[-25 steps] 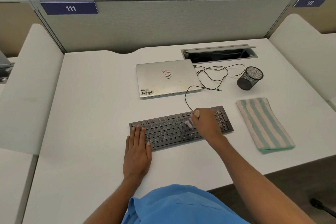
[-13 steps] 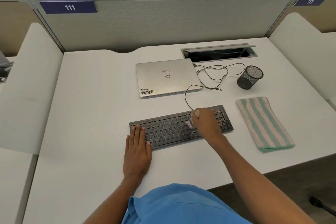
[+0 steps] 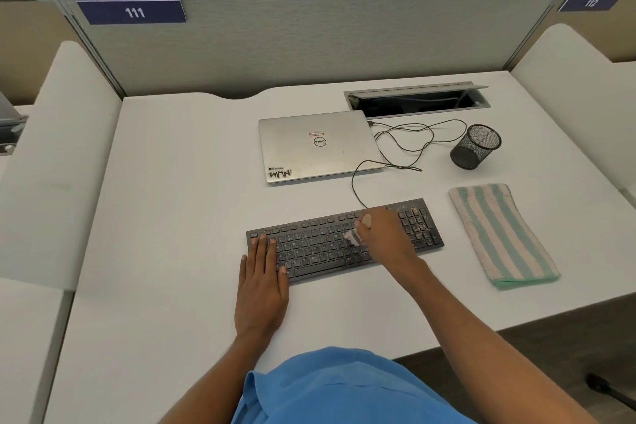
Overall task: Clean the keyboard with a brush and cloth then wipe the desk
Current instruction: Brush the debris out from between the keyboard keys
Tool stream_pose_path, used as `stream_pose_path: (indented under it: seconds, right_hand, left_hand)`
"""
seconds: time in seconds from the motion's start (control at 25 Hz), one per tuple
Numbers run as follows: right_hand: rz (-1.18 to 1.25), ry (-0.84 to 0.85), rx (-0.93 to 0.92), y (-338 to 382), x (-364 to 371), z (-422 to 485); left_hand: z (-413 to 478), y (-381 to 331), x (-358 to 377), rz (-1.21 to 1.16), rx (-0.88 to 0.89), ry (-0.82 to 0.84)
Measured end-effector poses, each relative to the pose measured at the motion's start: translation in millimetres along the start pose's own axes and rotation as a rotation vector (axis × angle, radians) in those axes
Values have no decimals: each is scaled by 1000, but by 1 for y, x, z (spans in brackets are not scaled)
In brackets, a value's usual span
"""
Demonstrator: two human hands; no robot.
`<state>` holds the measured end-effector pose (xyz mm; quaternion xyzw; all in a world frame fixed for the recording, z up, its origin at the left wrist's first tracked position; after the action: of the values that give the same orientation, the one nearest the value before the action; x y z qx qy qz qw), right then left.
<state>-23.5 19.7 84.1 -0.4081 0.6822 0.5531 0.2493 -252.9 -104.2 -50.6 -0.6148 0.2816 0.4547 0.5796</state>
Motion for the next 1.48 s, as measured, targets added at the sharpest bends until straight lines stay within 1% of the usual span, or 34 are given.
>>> stream_pose_path:
  seconds: [0.08, 0.2, 0.28, 0.36, 0.52, 0.64, 0.72, 0.8, 0.96, 1.16, 1.24, 1.32, 1.4, 1.48]
  right_hand:
    - [-33, 29, 22, -3, -3, 0]
    - [-49, -47, 3, 0, -12, 4]
    - [-12, -74, -19, 6, -11, 3]
    - [-48, -66, -38, 9, -5, -1]
    - [-128, -17, 2, -6, 0, 2]
    - [-53, -61, -16, 2, -6, 2]
    - [24, -64, -48, 16, -4, -5]
    - [50, -64, -63, 22, 1, -11]
    - [28, 1, -34, 1, 16, -7]
    - [31, 3, -8, -6, -1, -1]
    - [56, 71, -31, 1, 3, 0]
    - [3, 146, -87, 12, 10, -2]
    - [-32, 203, -91, 7, 16, 0]
    - [-54, 189, -60, -4, 10, 5]
  left_hand:
    - [0, 0, 0, -5, -2, -4]
    - [0, 0, 0, -4, -3, -1]
    - [1, 0, -1, -6, -1, -4]
    - [0, 0, -1, -4, -1, -4]
    - [0, 0, -2, 2, -5, -6]
    - [0, 0, -2, 0, 0, -9]
    - [0, 0, -2, 1, -2, -9]
    - [0, 0, -1, 3, -2, -9]
    - [1, 0, -1, 8, 0, -3]
    - [0, 0, 0, 4, 4, -9]
    - [0, 1, -1, 7, 1, -9]
    - [0, 0, 0, 8, 1, -5]
    - [0, 0, 0, 6, 2, -1]
    - [1, 0, -1, 2, 2, -1]
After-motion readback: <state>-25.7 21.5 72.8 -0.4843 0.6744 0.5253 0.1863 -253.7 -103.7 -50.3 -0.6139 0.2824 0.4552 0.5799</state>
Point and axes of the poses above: each hand's wrist, its own z-axis towards the middle knuckle, its own x-axis out of the palm, y = z × x, the point moved 10 cm from there along z, towards the middle knuckle
